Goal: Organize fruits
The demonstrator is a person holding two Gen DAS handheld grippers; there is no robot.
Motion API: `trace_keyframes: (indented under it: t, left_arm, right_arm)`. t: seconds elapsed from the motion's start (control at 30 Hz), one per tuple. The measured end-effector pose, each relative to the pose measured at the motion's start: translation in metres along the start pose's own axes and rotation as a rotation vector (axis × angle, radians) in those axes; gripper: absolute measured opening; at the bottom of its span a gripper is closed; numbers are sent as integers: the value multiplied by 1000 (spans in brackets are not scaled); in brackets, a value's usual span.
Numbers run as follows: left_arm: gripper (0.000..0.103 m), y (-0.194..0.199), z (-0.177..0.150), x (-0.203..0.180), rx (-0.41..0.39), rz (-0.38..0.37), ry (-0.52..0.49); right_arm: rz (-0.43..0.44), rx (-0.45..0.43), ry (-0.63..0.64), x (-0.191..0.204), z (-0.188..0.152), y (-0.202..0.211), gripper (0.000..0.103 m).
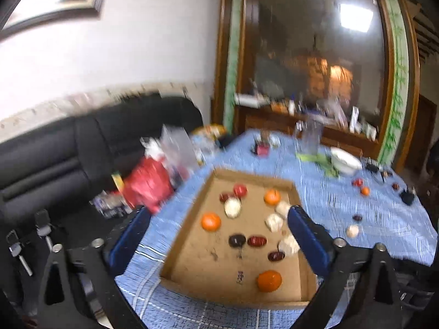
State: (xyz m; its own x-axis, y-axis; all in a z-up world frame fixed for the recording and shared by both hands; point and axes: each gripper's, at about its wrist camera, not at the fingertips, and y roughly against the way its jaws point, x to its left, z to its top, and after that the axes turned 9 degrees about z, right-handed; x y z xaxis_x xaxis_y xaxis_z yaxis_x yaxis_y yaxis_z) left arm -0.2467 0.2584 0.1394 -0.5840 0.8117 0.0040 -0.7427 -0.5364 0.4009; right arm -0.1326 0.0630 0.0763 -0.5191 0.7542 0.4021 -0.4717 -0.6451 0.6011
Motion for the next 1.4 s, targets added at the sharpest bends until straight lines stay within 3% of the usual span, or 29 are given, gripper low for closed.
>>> trace_keyframes:
  t: [0.23, 0.37, 0.57, 0.87, 1.4]
  left_arm:
    - [103, 47, 2, -9, -74, 59, -23]
    - [103, 62, -7, -22, -96, 27, -45]
    - [103, 57, -23, -45, -22, -75, -102]
    - [103, 37, -43, -50, 74, -79, -139]
    - [103, 26, -49, -49, 120, -80, -158]
  right_arm:
    - [-37, -44, 4, 3, -21, 37, 68]
    - [-78, -83, 53, 11, -29, 54, 81]
    - [-130, -102, 97, 16, -34, 57, 85]
    - [-141, -49, 84, 13, -36, 38, 86]
    - [-150, -23, 117, 23, -39, 31, 87]
